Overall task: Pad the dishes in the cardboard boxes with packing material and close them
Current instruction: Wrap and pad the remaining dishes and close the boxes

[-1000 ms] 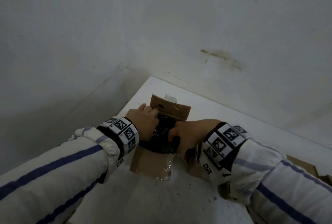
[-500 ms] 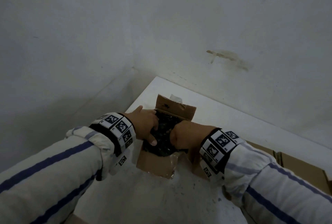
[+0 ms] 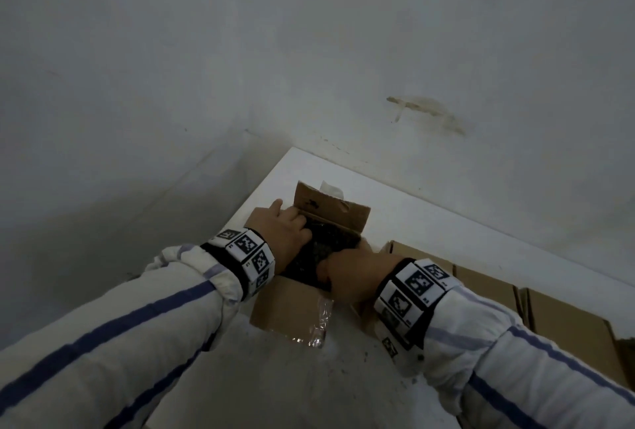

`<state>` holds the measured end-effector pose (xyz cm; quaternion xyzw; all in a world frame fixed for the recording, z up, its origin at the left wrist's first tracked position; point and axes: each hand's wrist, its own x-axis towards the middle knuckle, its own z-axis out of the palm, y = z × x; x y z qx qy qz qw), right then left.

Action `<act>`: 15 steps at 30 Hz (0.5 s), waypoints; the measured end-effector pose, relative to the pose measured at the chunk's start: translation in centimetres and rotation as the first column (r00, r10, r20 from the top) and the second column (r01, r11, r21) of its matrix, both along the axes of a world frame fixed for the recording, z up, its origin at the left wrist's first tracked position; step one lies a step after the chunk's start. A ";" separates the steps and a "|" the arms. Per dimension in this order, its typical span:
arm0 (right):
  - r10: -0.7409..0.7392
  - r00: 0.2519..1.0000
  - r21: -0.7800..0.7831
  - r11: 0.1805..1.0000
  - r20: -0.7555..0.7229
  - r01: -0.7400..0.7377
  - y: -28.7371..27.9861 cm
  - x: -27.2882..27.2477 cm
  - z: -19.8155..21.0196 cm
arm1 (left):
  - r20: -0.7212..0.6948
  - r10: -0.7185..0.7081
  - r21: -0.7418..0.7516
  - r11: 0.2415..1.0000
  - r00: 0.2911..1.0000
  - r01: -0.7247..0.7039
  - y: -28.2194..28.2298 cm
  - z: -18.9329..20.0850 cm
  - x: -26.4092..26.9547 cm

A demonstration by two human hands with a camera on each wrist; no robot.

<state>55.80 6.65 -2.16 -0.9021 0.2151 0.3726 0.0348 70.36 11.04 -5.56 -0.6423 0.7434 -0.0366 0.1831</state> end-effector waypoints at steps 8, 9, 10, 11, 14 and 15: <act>-0.153 0.962 -0.034 0.986 0.228 0.165 -2.1 -0.6 2.7 | -0.137 0.029 0.113 0.993 0.990 -0.013 -0.4 1.4 0.4; -0.126 0.959 -0.123 0.979 0.254 0.162 -2.5 -0.8 2.8 | -0.182 0.046 0.122 0.992 0.982 -0.023 -0.4 1.6 0.5; -0.105 0.961 -0.187 0.970 0.256 0.156 -2.7 -0.9 2.5 | -0.208 0.062 0.131 0.991 0.976 -0.036 -0.4 1.6 0.6; -0.099 0.970 -0.216 0.965 0.223 0.148 -2.7 -1.0 2.1 | -0.209 0.078 0.142 0.989 0.975 -0.049 -0.3 1.6 0.7; -0.111 0.988 -0.229 0.964 0.106 0.133 -2.5 -0.7 1.1 | -0.112 0.087 0.143 0.987 0.990 -0.071 -0.4 1.4 0.6; -0.105 0.991 -0.243 0.962 0.079 0.122 -2.8 -0.5 0.8 | -0.078 0.074 0.129 0.990 0.994 -0.064 -0.6 1.1 0.5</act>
